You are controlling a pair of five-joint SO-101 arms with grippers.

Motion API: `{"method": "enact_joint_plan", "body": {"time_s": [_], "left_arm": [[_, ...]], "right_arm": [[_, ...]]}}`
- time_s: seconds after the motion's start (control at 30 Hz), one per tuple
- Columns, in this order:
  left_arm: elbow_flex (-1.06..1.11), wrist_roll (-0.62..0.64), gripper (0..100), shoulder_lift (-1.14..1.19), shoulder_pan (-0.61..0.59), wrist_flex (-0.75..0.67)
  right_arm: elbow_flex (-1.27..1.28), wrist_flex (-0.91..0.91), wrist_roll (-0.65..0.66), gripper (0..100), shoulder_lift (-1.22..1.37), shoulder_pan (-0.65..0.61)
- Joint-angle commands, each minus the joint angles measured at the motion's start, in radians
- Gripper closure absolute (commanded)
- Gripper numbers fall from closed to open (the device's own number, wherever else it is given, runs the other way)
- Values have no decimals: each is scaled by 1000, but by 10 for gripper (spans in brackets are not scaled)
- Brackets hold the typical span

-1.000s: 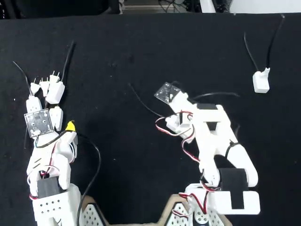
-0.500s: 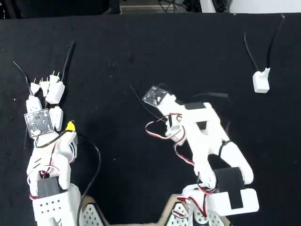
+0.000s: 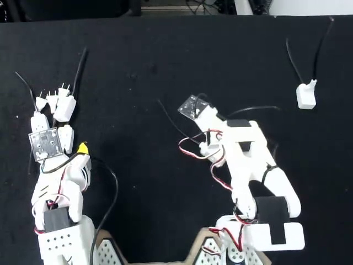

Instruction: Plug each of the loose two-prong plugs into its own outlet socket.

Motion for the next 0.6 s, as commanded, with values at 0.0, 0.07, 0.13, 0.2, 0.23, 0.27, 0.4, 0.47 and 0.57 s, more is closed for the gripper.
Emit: {"method": "enact_joint_plan", "body": {"time_s": [0.0,0.07,0.13,0.2,0.23,0.27,0.4,0.47,0.57], "left_arm": [[21,8,816,-5,-7,2],[21,8,816,-5,-7,2],[21,8,816,-5,-7,2],[21,8,816,-5,-7,2],[21,8,816,-5,-7,2],[21,8,816,-5,-7,2],[21,8,816,-5,-8,2],[21,8,816,-5,-8,0],[21,8,816,-5,-8,0]], "right_arm": [[-45,-2,-15,988,-18,21],[-45,23,-17,988,-41,37],[-54,46,-44,988,-76,71],[-82,49,-129,988,-104,135],[-101,46,-173,988,-113,175],[-120,46,-215,988,-114,213],[-177,52,-319,988,-85,299],[-209,49,-342,988,-53,296],[-294,46,-385,988,18,281]]}}
